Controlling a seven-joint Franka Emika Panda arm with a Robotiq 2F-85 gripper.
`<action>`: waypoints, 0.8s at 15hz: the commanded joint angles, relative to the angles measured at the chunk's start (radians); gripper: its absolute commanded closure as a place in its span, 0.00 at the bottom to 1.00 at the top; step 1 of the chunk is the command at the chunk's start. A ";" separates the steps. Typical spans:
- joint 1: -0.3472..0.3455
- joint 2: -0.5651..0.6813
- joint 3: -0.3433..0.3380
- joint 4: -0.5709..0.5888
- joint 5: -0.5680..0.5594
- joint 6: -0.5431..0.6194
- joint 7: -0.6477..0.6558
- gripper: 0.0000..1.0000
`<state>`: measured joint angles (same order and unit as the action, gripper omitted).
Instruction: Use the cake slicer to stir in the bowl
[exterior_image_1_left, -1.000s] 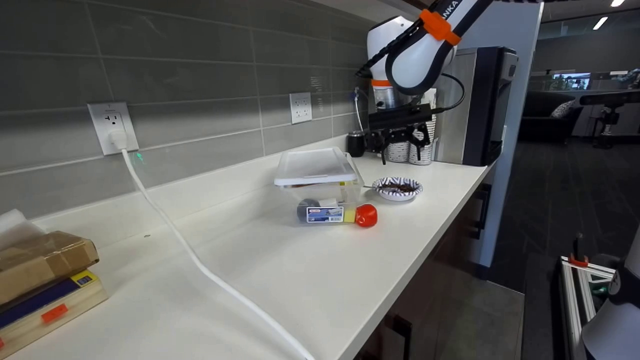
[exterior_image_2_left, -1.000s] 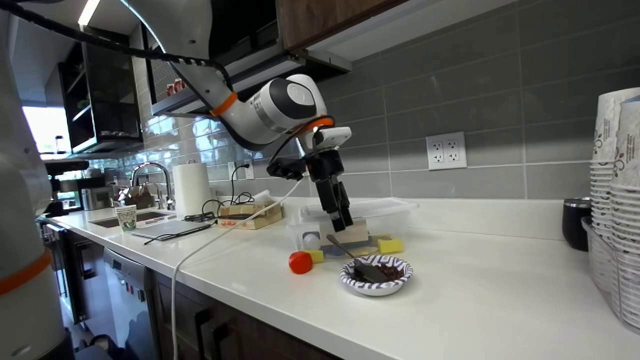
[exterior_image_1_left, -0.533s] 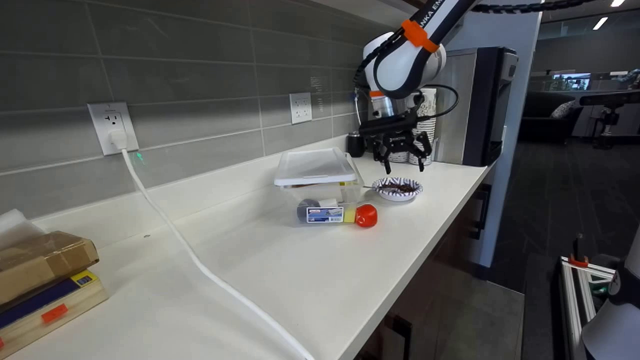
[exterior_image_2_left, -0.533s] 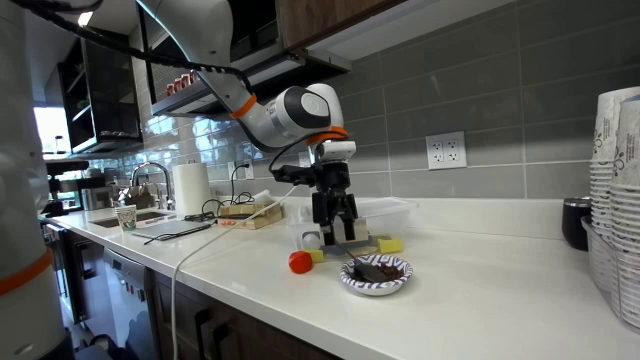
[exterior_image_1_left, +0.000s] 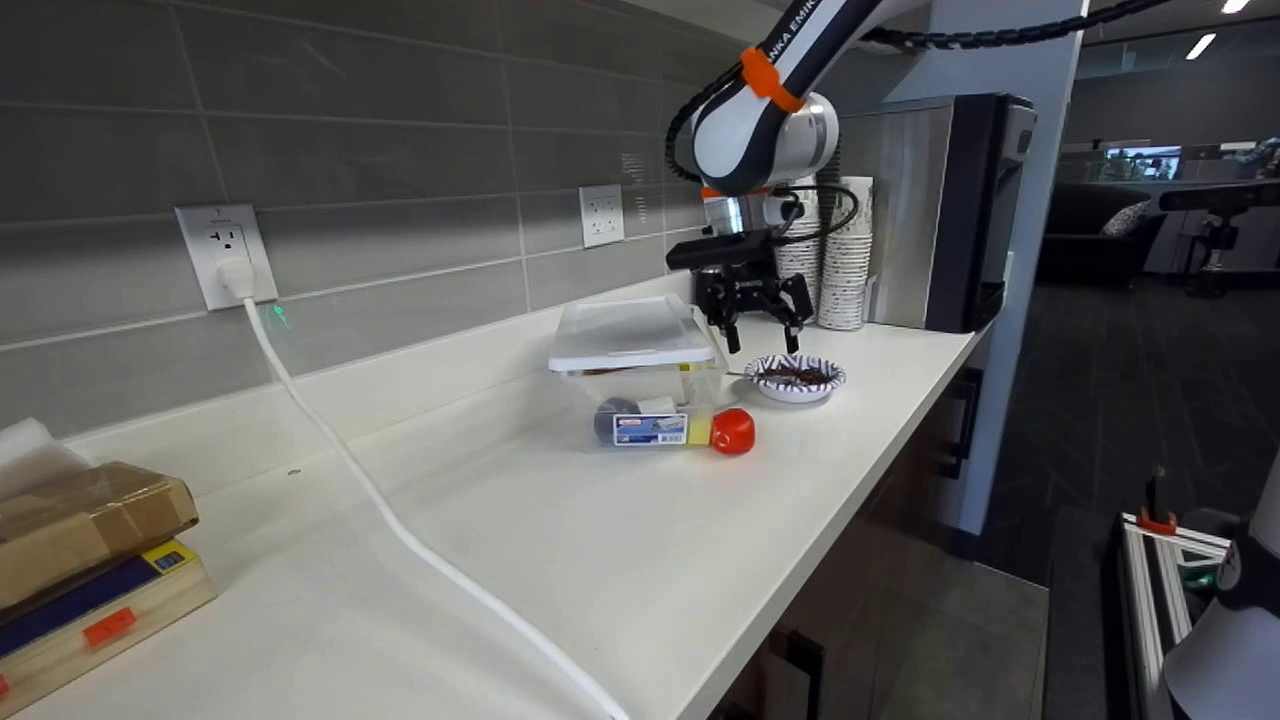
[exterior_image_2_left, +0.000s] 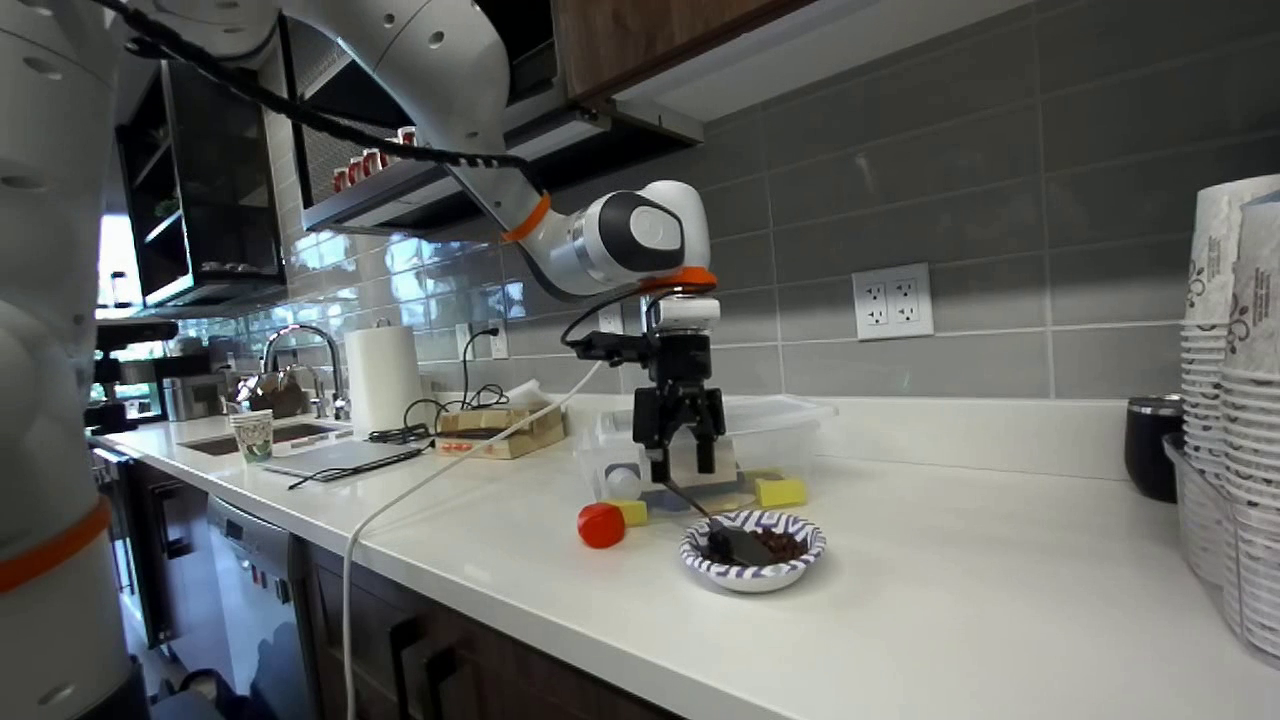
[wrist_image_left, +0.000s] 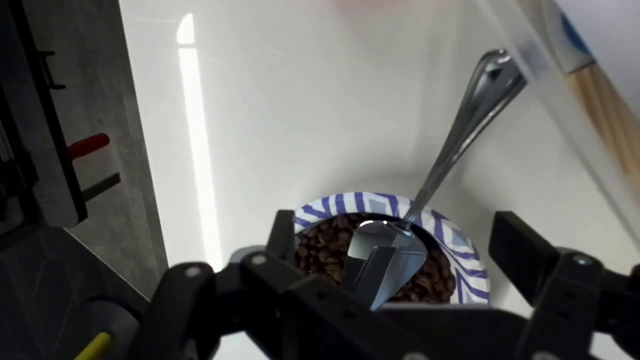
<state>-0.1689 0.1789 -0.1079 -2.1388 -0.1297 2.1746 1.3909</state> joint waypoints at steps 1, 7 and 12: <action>0.009 0.063 -0.045 0.079 0.068 -0.045 0.022 0.00; -0.019 0.096 -0.097 0.108 0.199 -0.074 0.003 0.00; -0.025 0.107 -0.101 0.116 0.287 -0.084 -0.014 0.00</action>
<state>-0.1916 0.2682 -0.2102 -2.0570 0.0925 2.1261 1.3932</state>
